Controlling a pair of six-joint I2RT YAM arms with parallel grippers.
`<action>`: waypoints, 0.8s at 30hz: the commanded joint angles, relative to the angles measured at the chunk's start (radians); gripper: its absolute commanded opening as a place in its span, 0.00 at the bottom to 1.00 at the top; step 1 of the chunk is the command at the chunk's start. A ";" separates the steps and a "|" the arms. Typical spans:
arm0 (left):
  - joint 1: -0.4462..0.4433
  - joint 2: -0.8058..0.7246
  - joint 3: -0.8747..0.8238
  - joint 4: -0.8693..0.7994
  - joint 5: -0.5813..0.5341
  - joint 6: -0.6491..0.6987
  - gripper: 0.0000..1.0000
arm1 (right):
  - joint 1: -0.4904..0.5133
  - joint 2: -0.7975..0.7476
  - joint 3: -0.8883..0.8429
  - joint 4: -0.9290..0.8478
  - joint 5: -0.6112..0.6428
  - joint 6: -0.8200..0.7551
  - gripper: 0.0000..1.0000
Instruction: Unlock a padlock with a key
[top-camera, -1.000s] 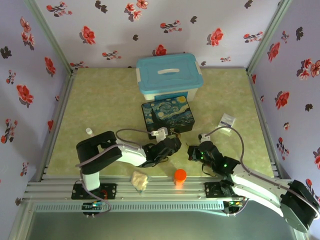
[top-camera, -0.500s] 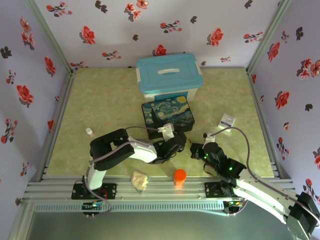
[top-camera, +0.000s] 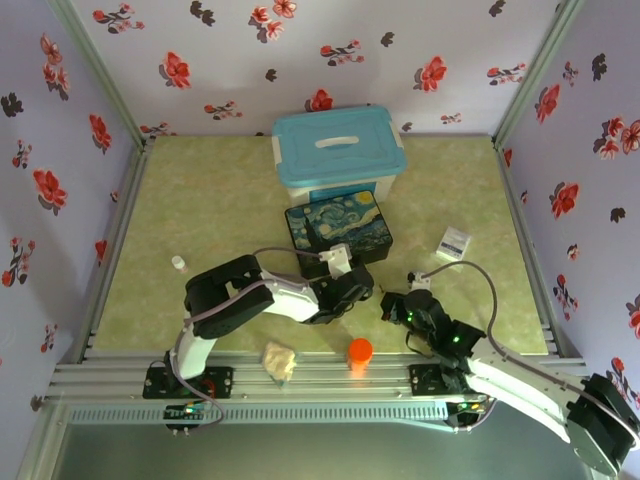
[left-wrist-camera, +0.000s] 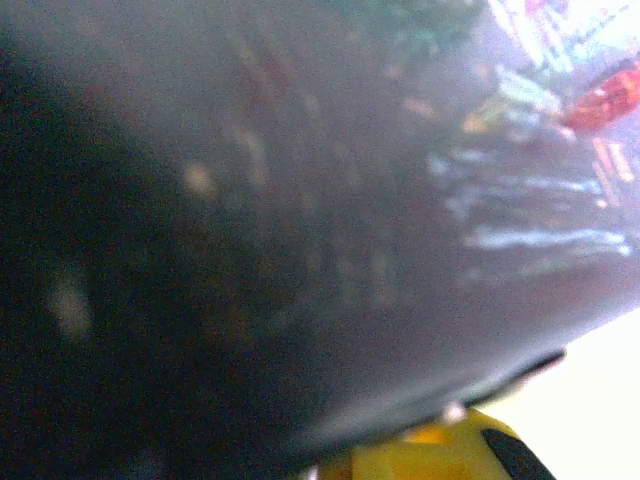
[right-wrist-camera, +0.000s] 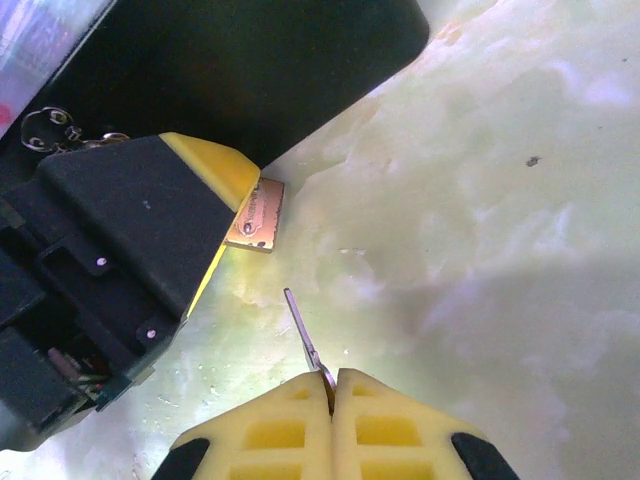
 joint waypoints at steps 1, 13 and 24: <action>0.017 -0.019 -0.045 -0.110 0.057 0.042 0.05 | -0.031 0.075 0.009 0.119 -0.058 0.009 0.00; 0.058 -0.160 -0.183 0.068 0.252 0.014 0.00 | -0.276 0.423 0.042 0.492 -0.590 -0.013 0.00; 0.092 -0.220 -0.233 0.233 0.428 -0.092 0.00 | -0.397 0.384 0.048 0.507 -0.798 0.006 0.00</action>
